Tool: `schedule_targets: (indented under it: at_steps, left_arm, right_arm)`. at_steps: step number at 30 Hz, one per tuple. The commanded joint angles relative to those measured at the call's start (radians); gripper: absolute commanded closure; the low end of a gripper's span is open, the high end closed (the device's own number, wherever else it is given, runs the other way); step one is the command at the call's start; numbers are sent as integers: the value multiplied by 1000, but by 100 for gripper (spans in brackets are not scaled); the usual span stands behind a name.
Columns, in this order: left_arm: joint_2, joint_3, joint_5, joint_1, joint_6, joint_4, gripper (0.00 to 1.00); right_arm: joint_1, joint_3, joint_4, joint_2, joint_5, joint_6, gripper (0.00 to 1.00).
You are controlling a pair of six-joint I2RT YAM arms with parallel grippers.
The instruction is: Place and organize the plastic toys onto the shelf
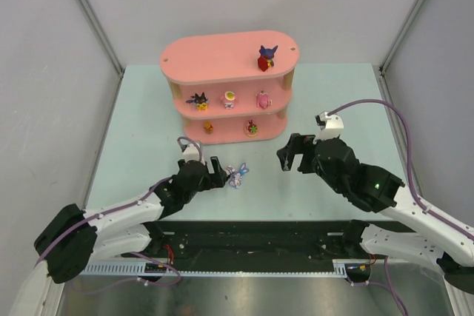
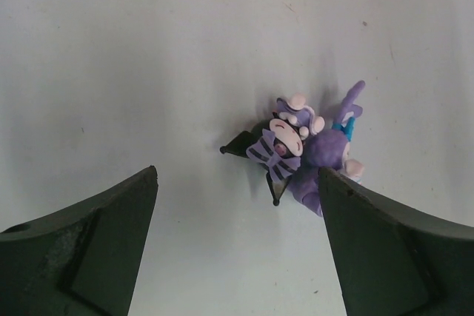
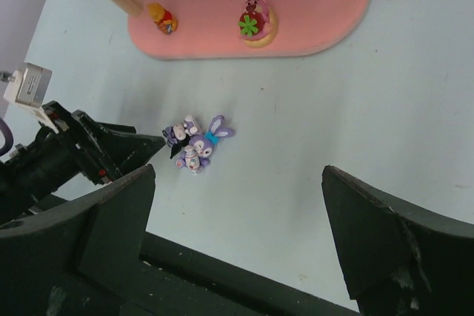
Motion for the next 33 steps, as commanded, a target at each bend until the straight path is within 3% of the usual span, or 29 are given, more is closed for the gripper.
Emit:
schedule_targets:
  at_steps: [1, 17, 22, 26, 33]
  left_arm:
    - [30, -32, 20, 34, -69, 139, 7]
    - [270, -14, 112, 63, -144, 346, 12]
    - [333, 3, 144, 68, -150, 381, 23]
    - [346, -1, 166, 68, -149, 395, 39]
    - [304, -51, 200, 66, -141, 410, 49]
  right_arm:
    - [3, -30, 66, -14, -24, 34, 0]
    - [-1, -98, 96, -28, -42, 50, 0]
    - [-7, -107, 95, -31, -49, 47, 0]
    - [-18, -109, 95, -33, -53, 41, 0]
    - [-38, -119, 104, -26, -76, 37, 0]
